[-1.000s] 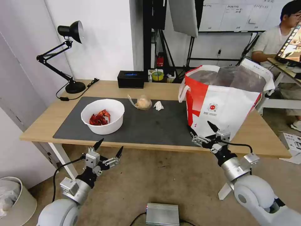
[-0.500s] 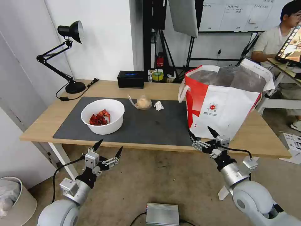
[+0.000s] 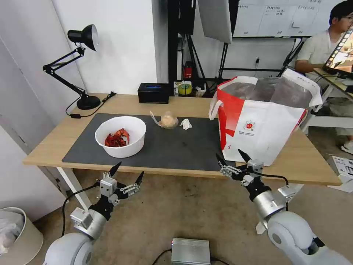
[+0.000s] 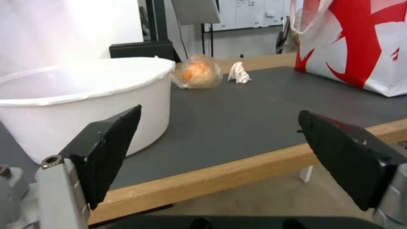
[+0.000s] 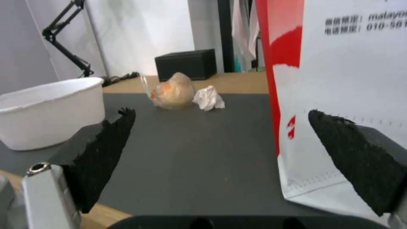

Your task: Pick up the trash from the table and place it into the takeout bag.

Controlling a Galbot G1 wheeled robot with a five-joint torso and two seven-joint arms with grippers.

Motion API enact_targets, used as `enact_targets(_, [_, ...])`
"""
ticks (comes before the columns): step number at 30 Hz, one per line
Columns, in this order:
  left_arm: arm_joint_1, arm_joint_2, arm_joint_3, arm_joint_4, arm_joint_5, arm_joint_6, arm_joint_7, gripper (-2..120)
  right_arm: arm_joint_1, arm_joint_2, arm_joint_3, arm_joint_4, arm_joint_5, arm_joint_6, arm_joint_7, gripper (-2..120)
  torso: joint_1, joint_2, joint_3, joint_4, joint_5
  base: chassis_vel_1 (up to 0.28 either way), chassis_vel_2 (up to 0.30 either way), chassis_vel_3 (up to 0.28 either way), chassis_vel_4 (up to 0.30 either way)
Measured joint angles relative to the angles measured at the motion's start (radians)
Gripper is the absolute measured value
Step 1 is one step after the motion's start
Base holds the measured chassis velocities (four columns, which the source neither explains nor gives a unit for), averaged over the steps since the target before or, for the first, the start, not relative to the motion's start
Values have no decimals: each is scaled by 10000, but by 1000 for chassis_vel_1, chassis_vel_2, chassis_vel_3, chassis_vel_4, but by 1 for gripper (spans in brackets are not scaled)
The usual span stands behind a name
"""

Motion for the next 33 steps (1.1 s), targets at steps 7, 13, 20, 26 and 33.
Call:
enact_targets(7, [-24, 49, 4, 41, -26, -4, -2, 100, 478, -4, -387, -451, 186, -33, 45, 100, 0, 0, 0, 0, 0, 0, 0, 0, 0])
enact_targets(13, [-73, 96, 105, 151, -38, -10, -9, 100, 1559, 70, -1329, -934, 281, -482, 410, 100, 0, 0, 0, 2, 1, 0, 0, 0, 0])
enact_targets(20, [-148, 134, 241, 202, -38, -12, -16, 100, 3527, 408, -2681, -1355, 318, -1461, 1223, 100, 1, -1, 1, 2, -1, 0, 0, 0, 0])
enact_targets(26, [-3, 14, 178, 156, 19, -11, -22, 100, 5539, 917, -4148, -2086, 691, -2534, 2477, 100, 1, -3, 1, 0, 1, 0, 0, 0, 0])
enact_targets(33, [124, -58, 128, 98, 106, -6, -23, 100, 7286, 1698, -4963, -3226, 1010, -3199, 3585, 100, 1, -2, 1, 1, -3, 0, 0, 0, 0])
